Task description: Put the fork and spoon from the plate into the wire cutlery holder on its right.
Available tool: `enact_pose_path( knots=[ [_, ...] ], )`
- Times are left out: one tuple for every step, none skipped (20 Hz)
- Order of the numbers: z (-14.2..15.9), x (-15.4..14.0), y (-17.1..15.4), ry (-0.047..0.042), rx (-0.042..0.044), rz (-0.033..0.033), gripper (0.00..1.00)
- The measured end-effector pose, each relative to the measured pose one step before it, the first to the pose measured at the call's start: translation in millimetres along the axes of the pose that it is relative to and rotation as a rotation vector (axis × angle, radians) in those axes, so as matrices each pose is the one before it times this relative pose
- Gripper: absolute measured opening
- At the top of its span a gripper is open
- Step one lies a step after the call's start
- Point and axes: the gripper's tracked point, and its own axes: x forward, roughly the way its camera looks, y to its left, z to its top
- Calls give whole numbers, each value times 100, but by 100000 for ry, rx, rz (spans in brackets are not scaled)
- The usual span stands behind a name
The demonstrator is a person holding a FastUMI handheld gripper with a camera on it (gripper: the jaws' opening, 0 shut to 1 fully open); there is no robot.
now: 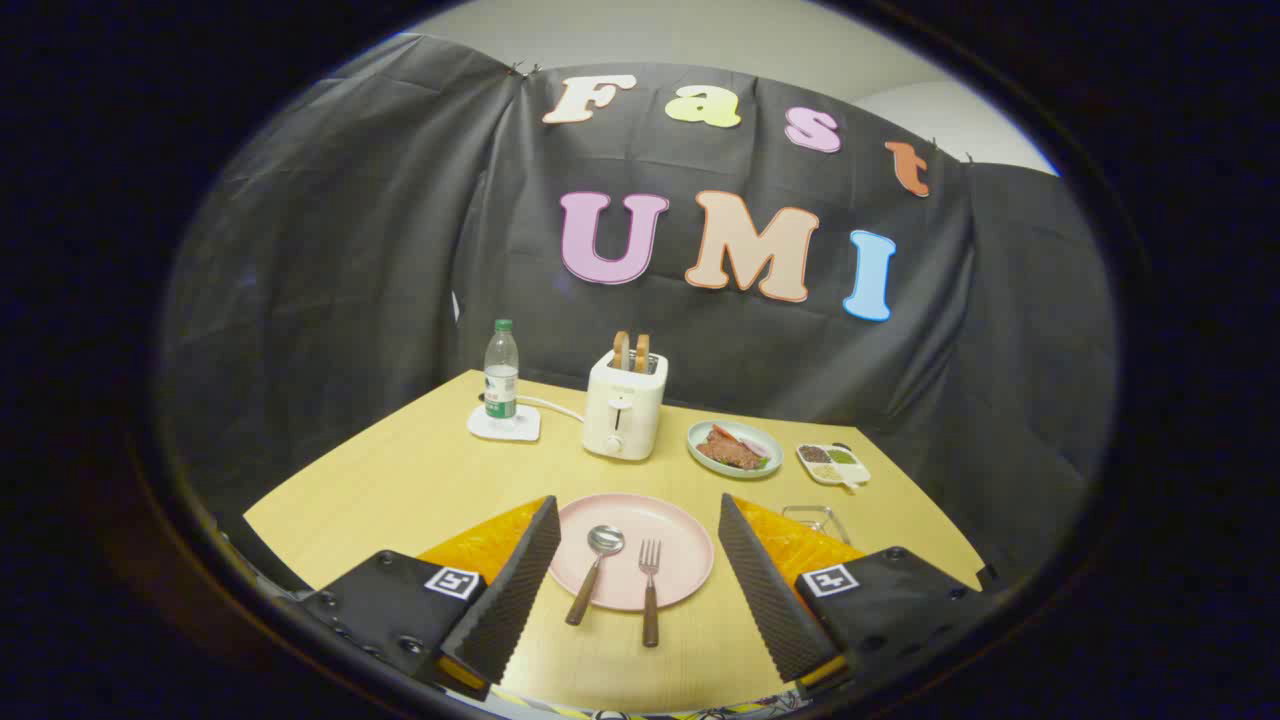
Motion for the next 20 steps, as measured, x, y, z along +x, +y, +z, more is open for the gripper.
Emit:
enact_pose_path(
  knots=[
    [-202,-28,-91,-54,66,-55,100],
    [-9,38,-36,62,42,-47,100],
    [-133,47,-10,33,-8,33,100],
    [-36,54,-76,176,-35,106,100],
    [-176,86,-42,199,-33,81,100],
    [-4,-22,-48,127,1,87,100],
    [-136,23,-87,123,45,-26,100],
    [-43,35,-121,66,62,-24,100],
    [-88,27,-33,94,47,8,100],
    [-15,54,-73,183,111,57,100],
    [-128,75,-96,172,179,51,100],
    [-3,18,-89,194,186,-2,100],
    [-141,105,-57,177,205,39,100],
    [-38,32,-73,272,292,108,100],
    [-171,69,-5,229,336,161,100],
    [-67,63,-46,328,320,77,100],
    [-190,89,-42,410,287,91,100],
    [-212,63,-13,566,242,-21,100],
    [-455,215,-40,706,364,111,100],
    [-347,173,-54,749,454,46,100]
  ],
)
